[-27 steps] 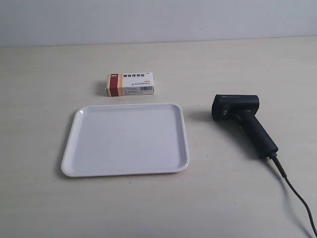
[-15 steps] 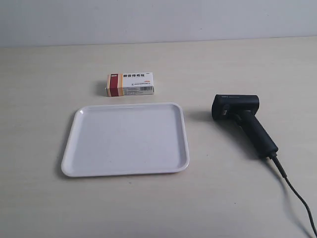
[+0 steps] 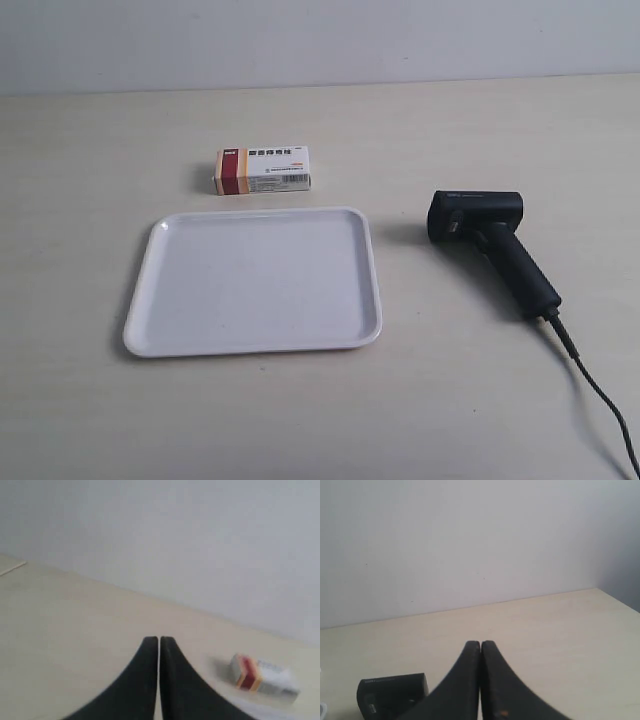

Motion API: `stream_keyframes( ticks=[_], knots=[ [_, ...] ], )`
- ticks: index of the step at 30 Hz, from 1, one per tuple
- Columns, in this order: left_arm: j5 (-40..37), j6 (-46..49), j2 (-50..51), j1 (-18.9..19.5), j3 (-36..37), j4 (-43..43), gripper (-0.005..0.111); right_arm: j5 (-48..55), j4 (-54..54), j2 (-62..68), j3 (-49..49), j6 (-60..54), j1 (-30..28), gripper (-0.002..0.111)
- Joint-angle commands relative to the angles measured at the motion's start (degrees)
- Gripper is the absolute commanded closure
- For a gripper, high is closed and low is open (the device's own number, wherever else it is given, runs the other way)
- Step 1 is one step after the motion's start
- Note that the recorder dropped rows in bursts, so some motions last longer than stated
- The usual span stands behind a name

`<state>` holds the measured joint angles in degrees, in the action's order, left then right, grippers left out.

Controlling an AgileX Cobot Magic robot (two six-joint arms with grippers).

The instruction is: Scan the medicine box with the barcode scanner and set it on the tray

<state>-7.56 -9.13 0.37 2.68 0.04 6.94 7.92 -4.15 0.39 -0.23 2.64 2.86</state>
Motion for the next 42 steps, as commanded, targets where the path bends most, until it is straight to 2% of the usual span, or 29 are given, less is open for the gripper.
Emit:
stream_keyframes(
  ticks=[1,4,7,10,12,15,18,20,22,24,25,28,30,32,34,38,40,42],
  knots=[
    [13.29,-6.22,-0.37,0.05,-0.04,5.51,0.103,-2.00,-1.68,-0.39,0.23,5.41,-0.24,0.107],
    [20.25,-6.12,0.25,0.05,-2.02,2.41,0.107,-2.56,-3.81,-0.39,0.23,9.86,-0.24,0.107],
    [22.59,-6.12,7.84,0.05,-7.67,-0.10,0.107,-5.06,-4.80,-0.39,0.23,9.92,-0.24,0.107],
    [22.59,-7.92,21.94,0.05,-14.05,-3.26,0.107,-6.34,-4.80,-0.39,0.23,9.92,-0.24,0.108],
    [22.59,-11.10,33.06,-0.19,-19.04,-8.91,0.107,-6.04,-4.80,-0.39,0.23,9.92,-0.24,0.108],
    [22.32,-19.62,49.50,-2.64,-26.79,-23.26,0.107,-5.88,-4.80,-0.39,0.23,9.92,-0.24,0.108],
    [16.11,-32.01,65.67,-7.47,-36.17,-40.12,0.107,-5.88,-4.80,-0.39,0.23,9.92,-0.24,0.108],
    [9.00,-39.00,76.54,-11.50,-43.39,-51.56,0.107,-5.88,-4.80,-0.39,0.23,9.92,-0.24,0.108],
    [1.08,-40.34,85.12,-15.20,-50.22,-56.29,0.107,-5.88,-4.80,-0.39,0.23,9.92,-0.24,0.108],
    [-6.35,-34.41,92.93,-18.87,-55.95,-53.80,0.107,-5.88,-4.80,-0.39,0.23,9.92,-0.24,0.108],
    [-10.43,-27.31,96.29,-20.73,-59.09,-48.87,0.107,-5.88,-4.80,-0.39,0.23,9.92,-0.24,0.108],
    [-23.93,8.09,104.14,-23.99,-69.24,-21.88,0.107,-5.88,-4.80,-0.39,0.23,9.92,-0.24,0.108],
    [-30.48,35.40,108.72,-23.66,-76.54,-0.90,0.107,-5.88,-4.80,-0.39,0.23,9.92,-0.24,0.108],
    [-30.44,47.72,111.88,-22.60,-82.24,10.94,0.107,-5.88,-4.80,-0.39,0.23,9.92,-0.24,0.108],
    [-29.57,52.94,114.73,-21.86,-86.18,15.58,0.107,-5.88,-4.80,-0.39,0.23,9.92,-0.24,0.108],
    [-29.68,56.58,118.76,-21.62,-92.81,15.20,0.105,-5.76,-4.80,-0.39,0.23,9.92,-0.24,0.108],
    [-29.45,56.58,119.97,-21.62,-94.41,15.46,0.096,-5.97,-4.80,-0.39,0.23,9.92,-0.24,0.108],
    [-28.80,56.96,121.06,-22.05,-95.30,16.51,0.074,-6.09,-4.80,-0.39,0.23,9.81,-0.24,0.108]
  ],
)
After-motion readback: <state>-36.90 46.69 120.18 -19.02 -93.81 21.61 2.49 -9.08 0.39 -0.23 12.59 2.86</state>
